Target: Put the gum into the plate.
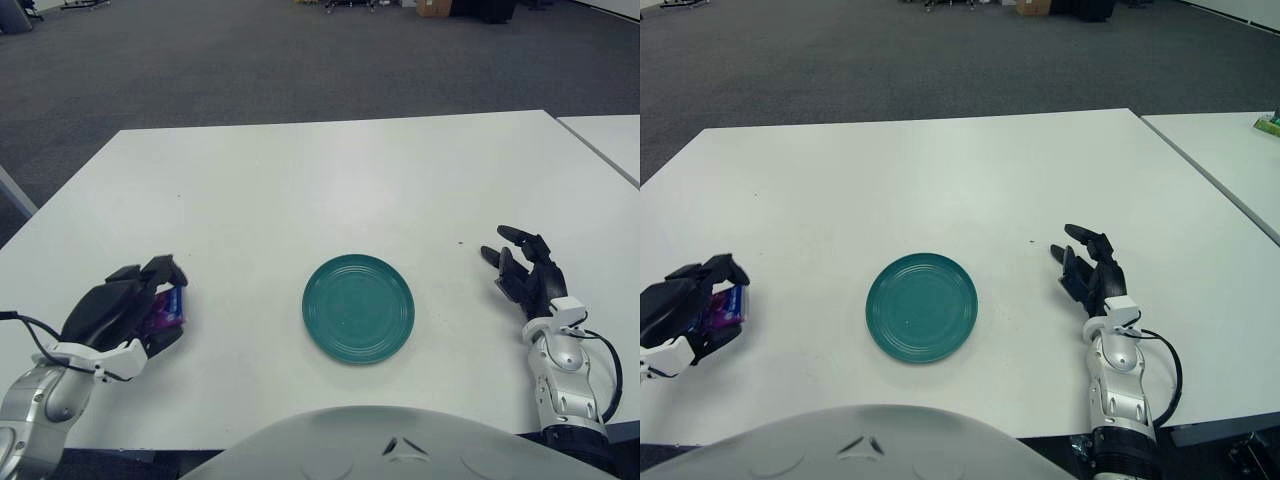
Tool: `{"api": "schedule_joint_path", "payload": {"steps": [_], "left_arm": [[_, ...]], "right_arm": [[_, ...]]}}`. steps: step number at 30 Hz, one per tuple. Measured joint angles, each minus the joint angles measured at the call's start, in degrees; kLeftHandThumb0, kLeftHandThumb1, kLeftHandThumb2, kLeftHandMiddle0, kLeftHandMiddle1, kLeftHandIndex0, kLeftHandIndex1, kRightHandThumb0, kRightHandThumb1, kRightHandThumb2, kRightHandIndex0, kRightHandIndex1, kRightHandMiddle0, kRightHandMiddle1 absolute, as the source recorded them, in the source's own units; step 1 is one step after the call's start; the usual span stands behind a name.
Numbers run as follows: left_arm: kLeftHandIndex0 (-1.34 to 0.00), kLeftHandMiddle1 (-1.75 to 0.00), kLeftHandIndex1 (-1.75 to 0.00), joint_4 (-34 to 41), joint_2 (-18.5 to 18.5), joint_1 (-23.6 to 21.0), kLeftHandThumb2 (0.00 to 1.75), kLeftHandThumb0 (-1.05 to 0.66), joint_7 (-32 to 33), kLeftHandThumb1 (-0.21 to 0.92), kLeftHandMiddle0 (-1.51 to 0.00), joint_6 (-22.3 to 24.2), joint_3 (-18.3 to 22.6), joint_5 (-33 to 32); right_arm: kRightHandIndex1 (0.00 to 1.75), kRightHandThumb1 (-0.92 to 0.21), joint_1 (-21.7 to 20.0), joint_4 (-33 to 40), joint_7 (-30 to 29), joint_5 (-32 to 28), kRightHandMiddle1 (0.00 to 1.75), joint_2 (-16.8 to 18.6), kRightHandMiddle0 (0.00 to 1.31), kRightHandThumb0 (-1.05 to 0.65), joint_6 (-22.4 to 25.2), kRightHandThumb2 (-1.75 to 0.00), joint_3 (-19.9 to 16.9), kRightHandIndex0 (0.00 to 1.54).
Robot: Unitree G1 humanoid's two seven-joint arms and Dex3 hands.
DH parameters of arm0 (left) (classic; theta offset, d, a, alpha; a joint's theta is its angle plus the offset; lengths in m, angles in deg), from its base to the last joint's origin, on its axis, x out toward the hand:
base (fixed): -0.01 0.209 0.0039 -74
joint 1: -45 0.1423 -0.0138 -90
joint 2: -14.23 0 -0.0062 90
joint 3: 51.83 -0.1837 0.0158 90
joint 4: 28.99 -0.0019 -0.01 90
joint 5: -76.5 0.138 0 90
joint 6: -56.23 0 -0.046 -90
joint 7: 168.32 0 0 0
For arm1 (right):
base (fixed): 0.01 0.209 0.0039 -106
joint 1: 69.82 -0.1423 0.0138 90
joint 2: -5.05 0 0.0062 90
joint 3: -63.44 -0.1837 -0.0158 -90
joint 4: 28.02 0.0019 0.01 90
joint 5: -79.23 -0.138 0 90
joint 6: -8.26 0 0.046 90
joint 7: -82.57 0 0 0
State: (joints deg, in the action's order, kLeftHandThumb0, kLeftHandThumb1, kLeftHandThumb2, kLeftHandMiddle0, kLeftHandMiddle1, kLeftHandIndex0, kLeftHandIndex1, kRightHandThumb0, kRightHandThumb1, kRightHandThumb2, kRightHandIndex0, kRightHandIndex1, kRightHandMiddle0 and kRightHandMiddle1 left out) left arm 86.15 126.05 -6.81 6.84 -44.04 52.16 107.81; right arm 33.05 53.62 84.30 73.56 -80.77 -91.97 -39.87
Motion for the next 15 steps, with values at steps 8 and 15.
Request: {"api": "schedule_joint_path", "payload": {"steps": [8, 15], "left_arm": [[-0.54, -1.75, -1.75, 10.3, -3.4, 2.5, 1.2, -0.44, -4.6, 0.4, -1.09, -0.1, -1.1, 2.0], [-0.55, -1.75, -1.75, 11.5, -5.5, 0.3, 1.23, -0.44, -7.3, 0.38, -1.1, 0.0, -5.9, 5.3]], "right_arm": [[0.12, -0.92, -0.2, -1.0, -0.2, 0.2, 0.87, 0.0, 0.19, -0.62, -0.9, -0.82, 0.0, 0.75], [0.12, -0.92, -0.3, -1.3, -0.2, 0.5, 0.87, -0.1, 0.18, -0.63, -1.4, -0.83, 0.1, 0.74]]}}
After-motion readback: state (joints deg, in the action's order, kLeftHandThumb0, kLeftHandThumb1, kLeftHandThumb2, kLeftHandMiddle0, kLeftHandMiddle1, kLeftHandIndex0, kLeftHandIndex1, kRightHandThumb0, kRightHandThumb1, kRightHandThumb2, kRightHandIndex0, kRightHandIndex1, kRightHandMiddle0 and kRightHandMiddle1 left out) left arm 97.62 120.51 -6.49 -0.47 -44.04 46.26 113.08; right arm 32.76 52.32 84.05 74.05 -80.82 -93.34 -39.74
